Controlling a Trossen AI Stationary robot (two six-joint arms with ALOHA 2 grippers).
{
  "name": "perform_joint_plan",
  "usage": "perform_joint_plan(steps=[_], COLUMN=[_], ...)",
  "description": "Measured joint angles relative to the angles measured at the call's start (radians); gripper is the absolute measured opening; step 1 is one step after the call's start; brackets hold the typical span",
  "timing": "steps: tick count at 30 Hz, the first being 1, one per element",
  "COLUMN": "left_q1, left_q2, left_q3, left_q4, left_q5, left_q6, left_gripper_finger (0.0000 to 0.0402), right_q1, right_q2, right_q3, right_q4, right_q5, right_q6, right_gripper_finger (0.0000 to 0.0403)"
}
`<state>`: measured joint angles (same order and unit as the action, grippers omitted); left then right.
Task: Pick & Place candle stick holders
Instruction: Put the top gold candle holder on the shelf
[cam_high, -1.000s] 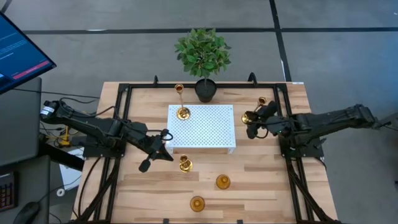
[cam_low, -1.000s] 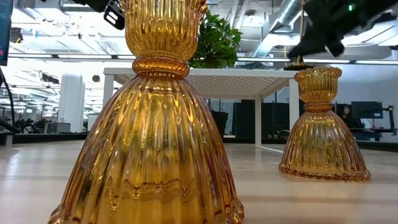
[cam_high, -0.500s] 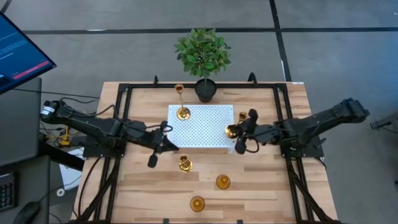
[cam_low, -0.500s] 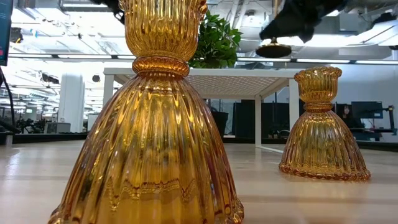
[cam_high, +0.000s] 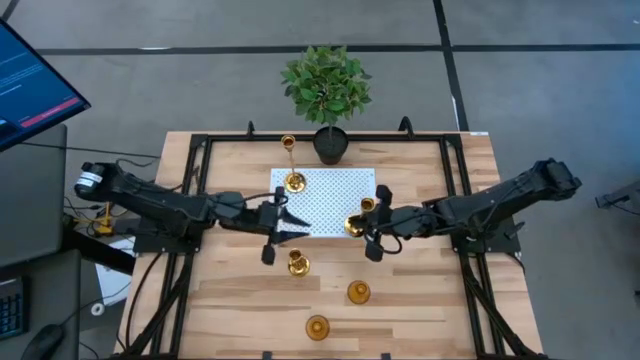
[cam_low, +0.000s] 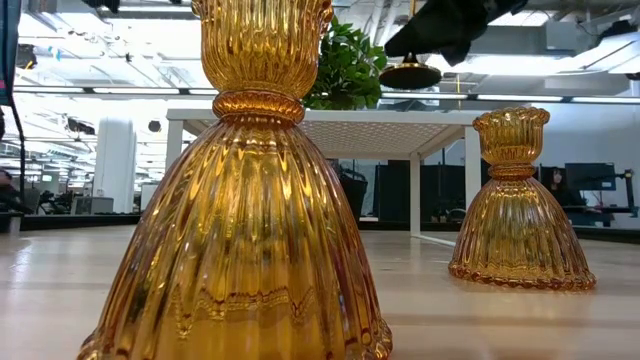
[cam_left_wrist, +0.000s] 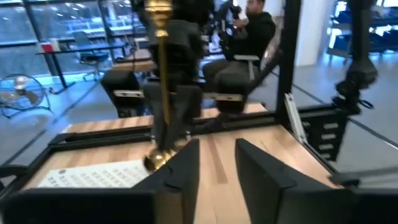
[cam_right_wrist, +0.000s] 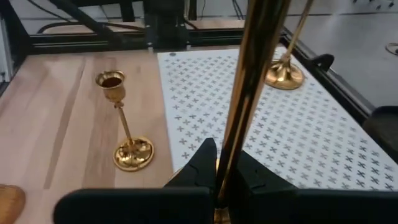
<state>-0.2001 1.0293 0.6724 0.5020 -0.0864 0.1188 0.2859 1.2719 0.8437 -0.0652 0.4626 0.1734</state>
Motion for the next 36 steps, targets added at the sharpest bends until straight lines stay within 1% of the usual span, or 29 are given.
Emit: perform_joint_plan(steps=[4,8,11,16,21,29,36], left_q1=[0.027,0.047,0.049,0.049,0.049,0.059,0.095], left_q2=[0.063,0.112,0.148,0.196,0.239,0.306,0.378], left_q3=[0.0,0.026,0.06,0.115,0.165,0.234,0.28], left_q4=[0.086,0.104,0.108,0.109,0.115,0.145,0.158], left_q5=[0.0,0.001,0.0,0.02,0.027,0.039,0.059], left_q6=[-0.013,-0.047,-0.049,-0.049,-0.048,-0.045,-0.047], left_gripper_finger=[0.0143,0.0159,0.016,0.0153,0.0148,0.0147,0.0146], right_q1=[-0.01,-0.024,-0.039,-0.054,-0.054,-0.054,-0.05], right_q2=[0.034,0.068,0.077,0.077,0.077,0.077,0.077], right_q3=[0.019,0.036,0.042,0.043,0.044,0.044,0.044], right_q4=[0.001,-0.001,0.001,0.022,0.063,0.073,0.073], right_q5=[-0.056,-0.092,-0.129,-0.13,-0.166,-0.167,-0.167], right_q6=[0.0,0.0,0.0,-0.002,-0.039,-0.042,-0.045], right_gripper_finger=[0.0,0.0,0.0,0.0,0.0,0.0,0.0001])
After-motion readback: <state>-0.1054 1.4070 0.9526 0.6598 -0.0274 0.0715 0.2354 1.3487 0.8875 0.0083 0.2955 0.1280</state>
